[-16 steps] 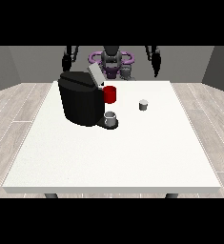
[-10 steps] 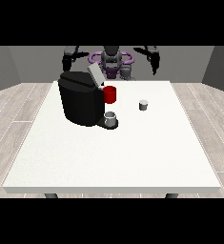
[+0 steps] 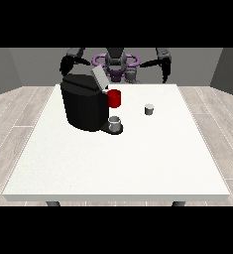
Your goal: Insert the coffee pod into the coffee machine and close the lid
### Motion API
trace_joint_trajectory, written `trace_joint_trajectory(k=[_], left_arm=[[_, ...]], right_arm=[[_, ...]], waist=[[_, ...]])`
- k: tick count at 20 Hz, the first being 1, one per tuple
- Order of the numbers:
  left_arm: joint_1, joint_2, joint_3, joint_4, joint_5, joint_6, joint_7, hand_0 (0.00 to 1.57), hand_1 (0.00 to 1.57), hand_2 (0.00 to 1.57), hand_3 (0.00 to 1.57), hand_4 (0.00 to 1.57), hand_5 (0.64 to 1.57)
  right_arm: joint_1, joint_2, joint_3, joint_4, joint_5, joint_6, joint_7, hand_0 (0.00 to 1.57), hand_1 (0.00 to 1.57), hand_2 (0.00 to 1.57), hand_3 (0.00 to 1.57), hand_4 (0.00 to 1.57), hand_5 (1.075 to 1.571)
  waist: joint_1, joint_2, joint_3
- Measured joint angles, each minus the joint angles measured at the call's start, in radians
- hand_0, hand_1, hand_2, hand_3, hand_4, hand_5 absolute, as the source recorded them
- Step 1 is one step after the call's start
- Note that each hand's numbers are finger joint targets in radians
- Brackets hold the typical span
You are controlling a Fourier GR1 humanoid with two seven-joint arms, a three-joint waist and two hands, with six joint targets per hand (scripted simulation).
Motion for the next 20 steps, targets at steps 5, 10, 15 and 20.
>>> trace_joint_trajectory(k=[5, 10, 15, 20], left_arm=[[-0.114, 0.055, 0.06, 0.144, 0.005, -0.024, 0.018, 0.0, 0.0, 0.0, 0.0, 0.0, 1.571], [-0.193, 0.098, 0.091, 0.295, -0.014, -0.043, -0.001, 0.0, 0.0, 0.0, 0.0, 0.0, 1.571], [-0.262, 0.125, 0.105, 0.434, -0.049, -0.038, -0.029, 0.0, 0.0, 0.0, 0.0, 0.0, 1.571], [-0.325, 0.128, 0.075, 0.509, -0.099, -0.043, 0.002, 0.0, 0.0, 0.0, 0.0, 0.0, 1.571]], right_arm=[[-0.033, 0.006, 0.024, -0.03, 0.001, -0.001, 0.013, 0.0, 0.0, 0.0, 0.0, 0.19, 1.571], [-0.056, 0.012, 0.035, -0.046, 0.001, 0.001, 0.003, 0.0, 0.0, 0.0, 0.0, 0.28, 1.571], [-0.059, 0.012, 0.051, -0.041, -0.003, -0.002, -0.005, 0.0, 0.0, 0.0, 0.0, 0.33, 1.571], [-0.116, 0.011, 0.037, 0.001, 0.008, -0.04, 0.035, 0.0, 0.0, 0.0, 0.0, 0.39, 1.571]], waist=[[-0.05, 0.057, -0.0003], [-0.076, 0.111, -0.0004], [-0.086, 0.142, -0.0003], [-0.064, 0.143, -0.0005]])
